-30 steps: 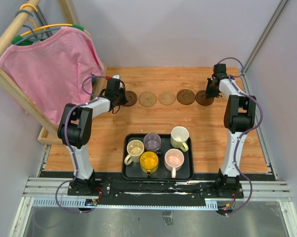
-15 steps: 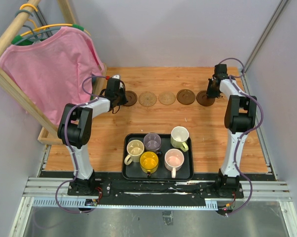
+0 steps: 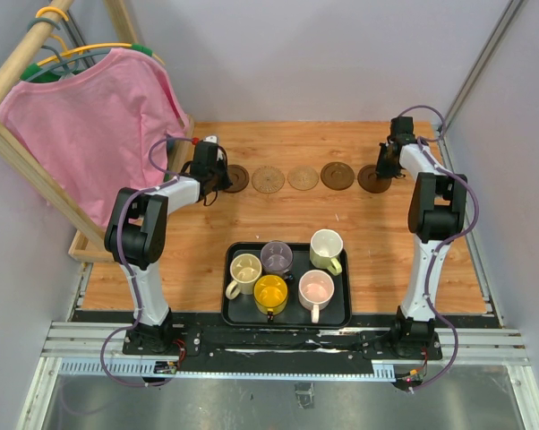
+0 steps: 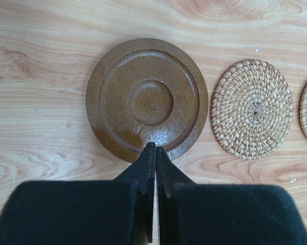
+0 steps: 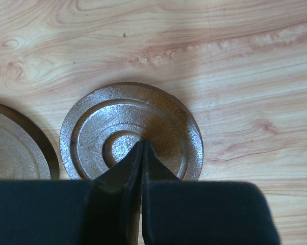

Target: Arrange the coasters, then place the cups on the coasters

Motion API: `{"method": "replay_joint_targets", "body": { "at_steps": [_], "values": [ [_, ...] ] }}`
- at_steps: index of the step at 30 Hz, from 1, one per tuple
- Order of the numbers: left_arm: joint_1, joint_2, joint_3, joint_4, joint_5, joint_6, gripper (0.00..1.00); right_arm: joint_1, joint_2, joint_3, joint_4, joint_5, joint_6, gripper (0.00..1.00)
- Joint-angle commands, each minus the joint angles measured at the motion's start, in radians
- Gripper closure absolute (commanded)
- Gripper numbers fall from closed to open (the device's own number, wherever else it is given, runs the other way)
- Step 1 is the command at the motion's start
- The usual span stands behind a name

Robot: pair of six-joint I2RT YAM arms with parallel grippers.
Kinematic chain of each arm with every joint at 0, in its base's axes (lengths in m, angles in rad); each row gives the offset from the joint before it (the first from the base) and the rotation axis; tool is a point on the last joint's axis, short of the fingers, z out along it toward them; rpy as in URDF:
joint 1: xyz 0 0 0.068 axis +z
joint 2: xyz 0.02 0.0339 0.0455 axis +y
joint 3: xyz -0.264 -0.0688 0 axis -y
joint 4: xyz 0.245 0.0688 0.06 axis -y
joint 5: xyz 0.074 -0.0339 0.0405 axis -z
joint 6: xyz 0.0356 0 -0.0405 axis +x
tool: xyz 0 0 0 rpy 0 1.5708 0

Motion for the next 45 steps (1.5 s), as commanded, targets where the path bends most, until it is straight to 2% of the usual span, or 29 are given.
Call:
{"method": "replay_joint_targets", "body": {
  "at_steps": [1, 7, 14, 25, 29, 35, 37, 42, 44, 45],
  "values": [
    [0.003, -0.009, 0.045, 0.014, -0.014, 0.015, 0.99, -0.023, -0.046, -0.031, -0.009, -0.034, -0.022, 0.96],
    [0.003, -0.025, 0.103, 0.022, -0.025, 0.042, 1.0, -0.021, -0.123, -0.035, 0.008, -0.082, -0.037, 0.88],
    [0.004, -0.06, 0.136, 0.032, -0.069, 0.071, 0.99, -0.014, -0.258, -0.094, 0.04, -0.082, -0.049, 0.85],
    [0.06, -0.189, -0.01, 0.19, -0.114, 0.088, 0.98, -0.021, -0.551, -0.328, 0.224, -0.052, -0.092, 0.82],
    [0.123, -0.239, -0.058, 0.253, -0.074, 0.075, 0.97, -0.06, -0.6, -0.371, 0.313, -0.142, -0.035, 0.73],
    [0.159, -0.296, -0.103, 0.339, -0.109, 0.114, 0.96, -0.203, -0.604, -0.459, 0.554, -0.394, 0.225, 0.69],
    [0.164, -0.297, -0.1, 0.348, -0.116, 0.13, 0.96, -0.232, -0.581, -0.454, 0.569, -0.452, 0.248, 0.7],
    [0.174, -0.304, -0.105, 0.362, -0.144, 0.151, 0.96, -0.233, -0.561, -0.417, 0.455, -0.349, 0.134, 0.7],
    [0.179, -0.305, -0.116, 0.379, -0.146, 0.149, 0.95, -0.214, -0.577, -0.402, 0.392, -0.245, 0.052, 0.68],
    [0.181, -0.305, -0.119, 0.386, -0.146, 0.149, 0.95, -0.188, -0.59, -0.39, 0.352, -0.143, -0.01, 0.67]
  ]
}}
